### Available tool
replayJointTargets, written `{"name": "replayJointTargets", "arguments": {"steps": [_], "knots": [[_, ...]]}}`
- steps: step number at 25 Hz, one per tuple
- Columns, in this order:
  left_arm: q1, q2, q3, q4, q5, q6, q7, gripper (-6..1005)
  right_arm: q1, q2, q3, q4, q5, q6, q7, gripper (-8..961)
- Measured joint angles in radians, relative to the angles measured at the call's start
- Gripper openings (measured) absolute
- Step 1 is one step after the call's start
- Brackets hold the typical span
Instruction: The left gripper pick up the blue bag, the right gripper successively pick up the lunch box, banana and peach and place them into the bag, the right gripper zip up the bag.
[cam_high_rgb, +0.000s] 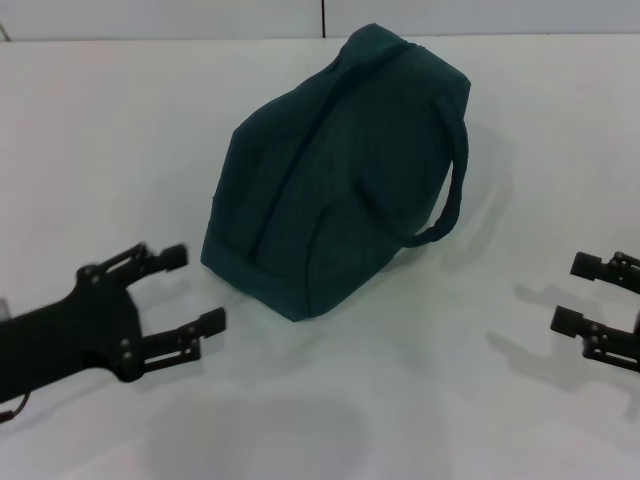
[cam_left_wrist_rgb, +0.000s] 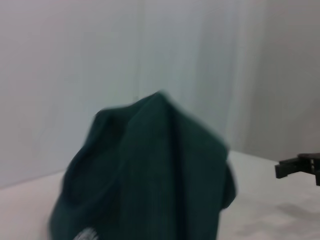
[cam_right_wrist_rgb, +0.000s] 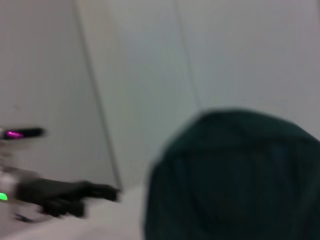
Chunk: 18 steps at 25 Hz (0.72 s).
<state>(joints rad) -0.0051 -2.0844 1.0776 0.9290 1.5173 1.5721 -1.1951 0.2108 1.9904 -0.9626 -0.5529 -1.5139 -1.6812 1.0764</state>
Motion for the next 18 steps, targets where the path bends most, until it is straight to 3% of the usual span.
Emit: {"name": "replayJointTargets", "arguments": {"steps": [5, 8, 14, 18], "knots": [[-0.029, 0.001, -0.087, -0.142, 0.041, 0.001, 0.088, 869, 0.009, 0.007, -0.003, 0.052, -0.01, 0.109, -0.042, 743], [-0.033, 0.001, -0.092, -0.15, 0.057, 0.002, 0.092, 859, 0.01, 0.008, -0.004, 0.06, -0.011, 0.12, -0.057, 742], [-0.037, -0.001, -0.093, -0.151, 0.054, 0.003, 0.095, 719, 0.015, 0.009, -0.007, 0.061, -0.012, 0.135, -0.06, 740], [-0.037, -0.001, -0.094, -0.147, 0.052, 0.004, 0.092, 719, 0.019, 0.01, -0.007, 0.063, -0.012, 0.136, -0.061, 740]]}}
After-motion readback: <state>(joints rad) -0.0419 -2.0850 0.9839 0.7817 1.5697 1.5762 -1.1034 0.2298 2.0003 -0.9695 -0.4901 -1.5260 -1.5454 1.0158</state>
